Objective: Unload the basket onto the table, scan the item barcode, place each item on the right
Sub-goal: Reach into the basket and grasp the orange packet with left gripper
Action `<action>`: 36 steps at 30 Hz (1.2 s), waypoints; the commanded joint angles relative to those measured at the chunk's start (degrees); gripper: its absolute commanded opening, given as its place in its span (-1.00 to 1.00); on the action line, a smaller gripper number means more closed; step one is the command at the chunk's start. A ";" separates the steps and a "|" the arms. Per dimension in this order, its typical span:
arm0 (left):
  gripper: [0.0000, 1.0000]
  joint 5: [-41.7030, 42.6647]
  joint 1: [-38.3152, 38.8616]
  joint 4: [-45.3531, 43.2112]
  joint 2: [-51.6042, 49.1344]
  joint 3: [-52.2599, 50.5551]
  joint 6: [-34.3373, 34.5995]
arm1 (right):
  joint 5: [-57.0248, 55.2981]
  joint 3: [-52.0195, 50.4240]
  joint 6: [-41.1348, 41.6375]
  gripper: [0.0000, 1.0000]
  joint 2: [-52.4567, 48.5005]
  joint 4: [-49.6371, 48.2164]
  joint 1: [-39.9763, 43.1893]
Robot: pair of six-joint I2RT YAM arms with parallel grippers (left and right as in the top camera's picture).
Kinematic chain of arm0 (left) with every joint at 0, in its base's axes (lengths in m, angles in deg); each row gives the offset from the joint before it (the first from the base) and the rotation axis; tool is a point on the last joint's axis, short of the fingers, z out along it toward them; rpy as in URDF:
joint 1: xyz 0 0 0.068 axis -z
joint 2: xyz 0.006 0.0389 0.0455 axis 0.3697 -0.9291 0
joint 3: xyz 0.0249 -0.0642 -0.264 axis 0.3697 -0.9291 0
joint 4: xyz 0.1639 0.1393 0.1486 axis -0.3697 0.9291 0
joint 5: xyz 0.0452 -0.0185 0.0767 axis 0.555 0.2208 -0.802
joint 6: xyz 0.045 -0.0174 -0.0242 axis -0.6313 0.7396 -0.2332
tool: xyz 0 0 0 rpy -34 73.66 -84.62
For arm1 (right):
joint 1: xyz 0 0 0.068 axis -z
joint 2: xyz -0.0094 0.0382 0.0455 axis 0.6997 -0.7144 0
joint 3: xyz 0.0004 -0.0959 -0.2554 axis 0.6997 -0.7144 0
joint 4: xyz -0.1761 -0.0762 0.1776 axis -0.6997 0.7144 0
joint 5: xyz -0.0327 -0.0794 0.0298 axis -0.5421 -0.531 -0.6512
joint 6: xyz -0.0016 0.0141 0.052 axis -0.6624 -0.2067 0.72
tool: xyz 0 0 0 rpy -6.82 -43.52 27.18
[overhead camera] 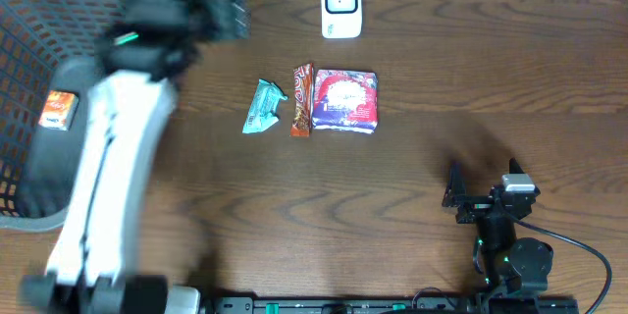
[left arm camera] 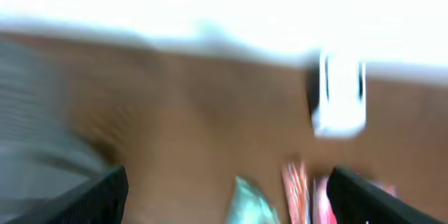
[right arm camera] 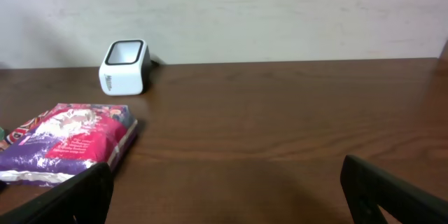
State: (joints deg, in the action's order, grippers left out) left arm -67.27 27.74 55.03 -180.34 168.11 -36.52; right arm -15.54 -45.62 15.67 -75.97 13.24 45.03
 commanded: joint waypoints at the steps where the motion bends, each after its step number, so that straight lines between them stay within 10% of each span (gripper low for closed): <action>1: 0.82 -4.81 -8.33 -1.86 6.97 0.92 -3.19 | -0.39 -0.20 0.76 0.99 0.35 0.15 0.46; 14: 0.73 -9.66 -33.11 -3.80 0.52 -8.81 -19.39 | -0.39 -0.20 0.76 0.99 0.35 0.15 0.46; 36: 0.48 -8.57 -37.75 -9.81 -23.19 -15.13 -36.44 | -0.39 -0.20 0.76 0.99 0.35 0.15 0.46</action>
State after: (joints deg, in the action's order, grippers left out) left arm -75.53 -9.39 45.70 -201.52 152.79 -69.35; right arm -15.54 -45.62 15.67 -75.97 13.24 45.03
